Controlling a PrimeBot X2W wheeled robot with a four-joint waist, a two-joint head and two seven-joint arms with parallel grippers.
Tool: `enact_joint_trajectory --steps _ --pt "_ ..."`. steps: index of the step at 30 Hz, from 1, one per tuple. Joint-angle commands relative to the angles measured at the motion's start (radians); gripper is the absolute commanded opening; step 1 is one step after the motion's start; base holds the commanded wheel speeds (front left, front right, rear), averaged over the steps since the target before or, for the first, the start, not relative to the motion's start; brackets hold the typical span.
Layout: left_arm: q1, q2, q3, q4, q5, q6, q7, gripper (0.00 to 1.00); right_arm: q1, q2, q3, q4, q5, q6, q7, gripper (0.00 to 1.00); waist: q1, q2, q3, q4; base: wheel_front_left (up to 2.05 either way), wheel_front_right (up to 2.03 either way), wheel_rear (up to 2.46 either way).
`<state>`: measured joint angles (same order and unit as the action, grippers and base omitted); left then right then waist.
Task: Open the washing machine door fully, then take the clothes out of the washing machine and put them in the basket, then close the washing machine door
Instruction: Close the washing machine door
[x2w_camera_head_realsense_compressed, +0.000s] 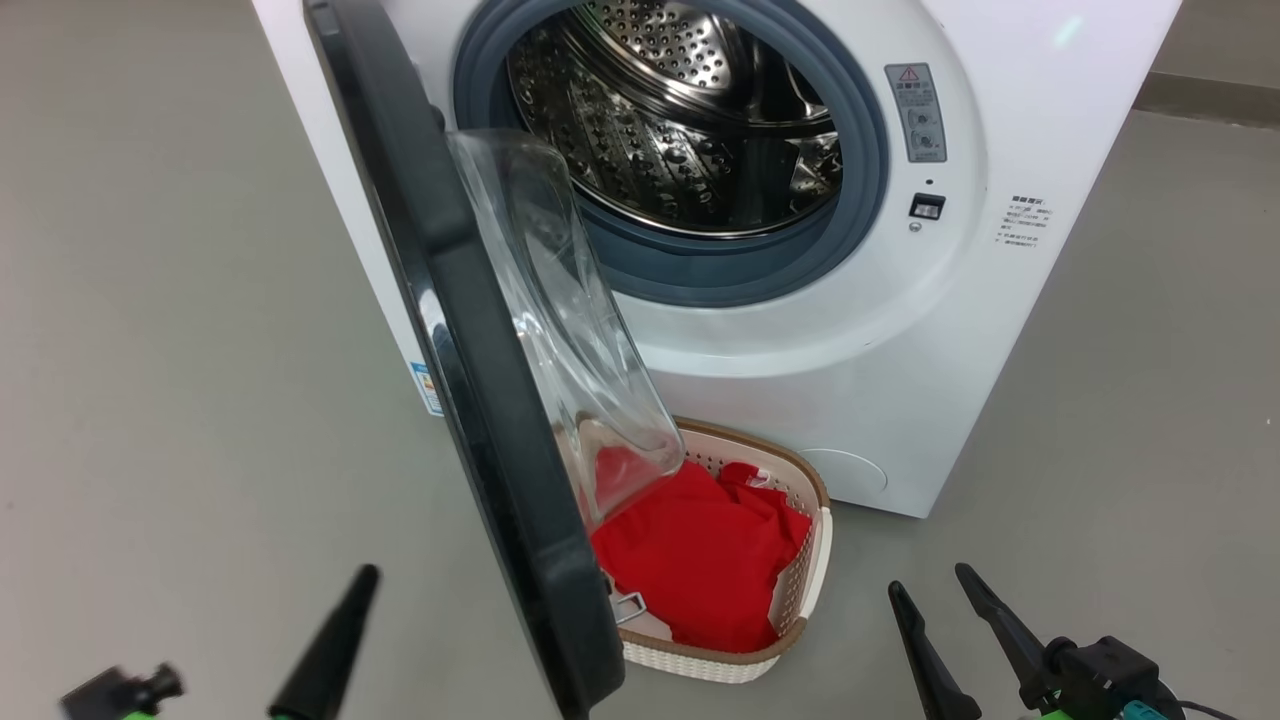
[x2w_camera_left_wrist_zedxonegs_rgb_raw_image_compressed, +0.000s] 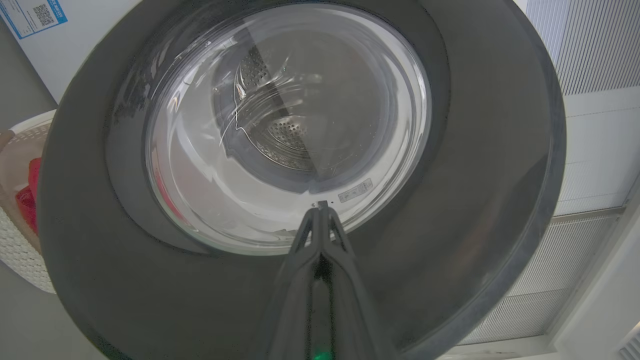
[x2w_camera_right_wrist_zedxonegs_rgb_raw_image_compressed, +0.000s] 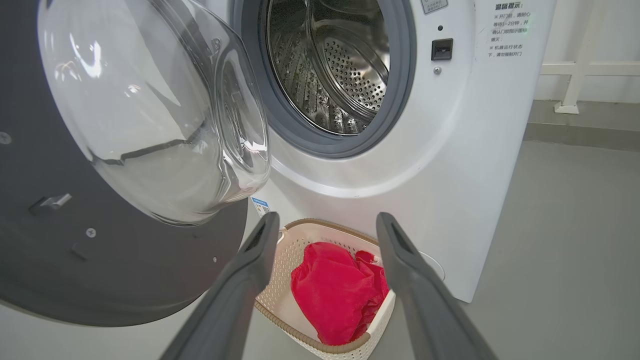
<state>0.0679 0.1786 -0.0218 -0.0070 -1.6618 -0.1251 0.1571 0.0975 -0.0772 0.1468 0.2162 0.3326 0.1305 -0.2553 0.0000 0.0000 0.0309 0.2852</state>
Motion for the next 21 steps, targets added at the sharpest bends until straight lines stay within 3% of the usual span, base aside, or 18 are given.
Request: enact_joint_trajectory --steps 1,7,21 --pt "-0.012 0.024 0.022 -0.039 -0.003 -0.006 0.052 0.00 -0.047 -0.008 0.023 -0.022 -0.001 0.000 -0.006 1.00 0.0000 0.0000 0.003 -0.003 0.00 0.00 0.00" --pt "-0.006 0.019 -0.015 -0.081 0.019 -0.006 0.199 0.00 -0.052 -0.012 0.027 -0.020 0.001 0.000 -0.006 1.00 0.0000 0.0000 0.005 -0.016 0.00 0.00 0.00" --pt "-0.040 -0.030 -0.040 -0.125 0.084 -0.006 0.271 0.00 -0.069 -0.017 0.033 -0.022 0.004 0.000 -0.006 1.00 0.0000 0.0000 0.027 -0.096 0.00 0.00 0.00"
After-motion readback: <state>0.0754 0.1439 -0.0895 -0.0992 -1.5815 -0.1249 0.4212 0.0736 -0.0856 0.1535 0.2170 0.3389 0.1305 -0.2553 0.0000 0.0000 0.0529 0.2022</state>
